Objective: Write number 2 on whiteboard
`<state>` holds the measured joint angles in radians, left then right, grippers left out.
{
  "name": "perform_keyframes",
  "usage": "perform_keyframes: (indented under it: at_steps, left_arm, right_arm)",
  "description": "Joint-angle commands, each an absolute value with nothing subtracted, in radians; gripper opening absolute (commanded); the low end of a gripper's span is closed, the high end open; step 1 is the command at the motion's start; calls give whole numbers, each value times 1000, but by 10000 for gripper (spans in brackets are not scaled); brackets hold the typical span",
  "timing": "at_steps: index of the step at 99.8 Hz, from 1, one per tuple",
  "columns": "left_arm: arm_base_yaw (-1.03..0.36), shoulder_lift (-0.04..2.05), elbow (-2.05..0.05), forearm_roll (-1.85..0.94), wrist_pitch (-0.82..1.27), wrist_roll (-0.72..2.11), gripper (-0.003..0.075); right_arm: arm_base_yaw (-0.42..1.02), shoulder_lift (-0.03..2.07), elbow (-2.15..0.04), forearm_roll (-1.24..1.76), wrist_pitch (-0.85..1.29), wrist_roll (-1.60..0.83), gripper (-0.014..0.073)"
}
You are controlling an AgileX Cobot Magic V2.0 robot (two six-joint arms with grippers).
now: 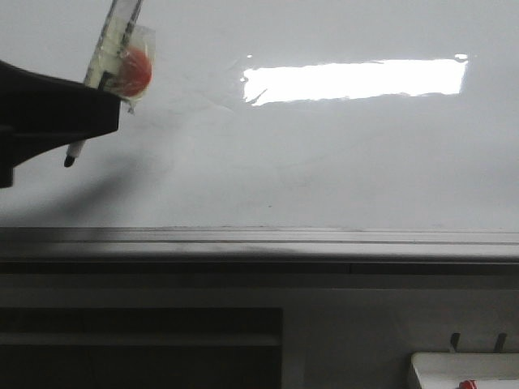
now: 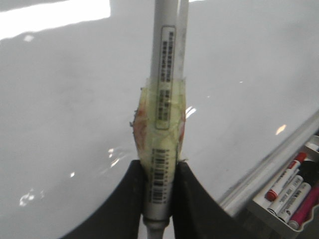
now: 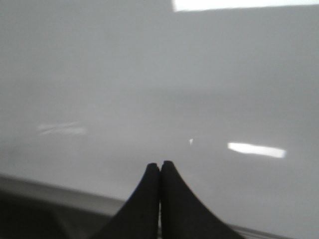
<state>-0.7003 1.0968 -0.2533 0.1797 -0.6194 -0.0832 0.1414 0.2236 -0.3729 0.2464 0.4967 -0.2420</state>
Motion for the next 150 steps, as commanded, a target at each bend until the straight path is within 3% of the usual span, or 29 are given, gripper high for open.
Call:
perform_keyframes:
  at_steps: [1,12,19,31,36,73,120,137,145,150]
  left_arm:
    - [-704,1036,-277,328,-670,-89,-20]
    - [-704,1002,-277,566,-668,-89,-20]
    - [-704,995,-277,661,-668,-111,-20]
    - [-704,995,-277,686,-677,-142,-20]
    - [-704,995,-277,700,-677,-142,-20]
    - [-704,995,-277,801,-661,-142,-20]
    - [-704,995,-277,801,-636,-142,-20]
    - [-704,995,-277,801,-636,-142,-20]
    - [-704,995,-277,801,-638,-142,-20]
    - [-704,995,-277,801,-638,-142,-20]
  right_arm:
    - [217,284,-426,517,507,-527,-60]
    - [322,346,-428,774,513,-761,-27]
    - [376,386,-428,905,510,-891,90]
    - [449,462,-430,1024,510,-997,365]
    - [475,497,-437,1024,510,-1031,413]
    - [595,715,-602,1024,503,-1263,377]
    - [839,987,-745,1024,376,-1267,377]
    - [863,1056,-766,1024,326,-1267,374]
    - [863,1077,-766,1024,313,-1267,303]
    - [863,1081,-766,1025,310,-1265,181]
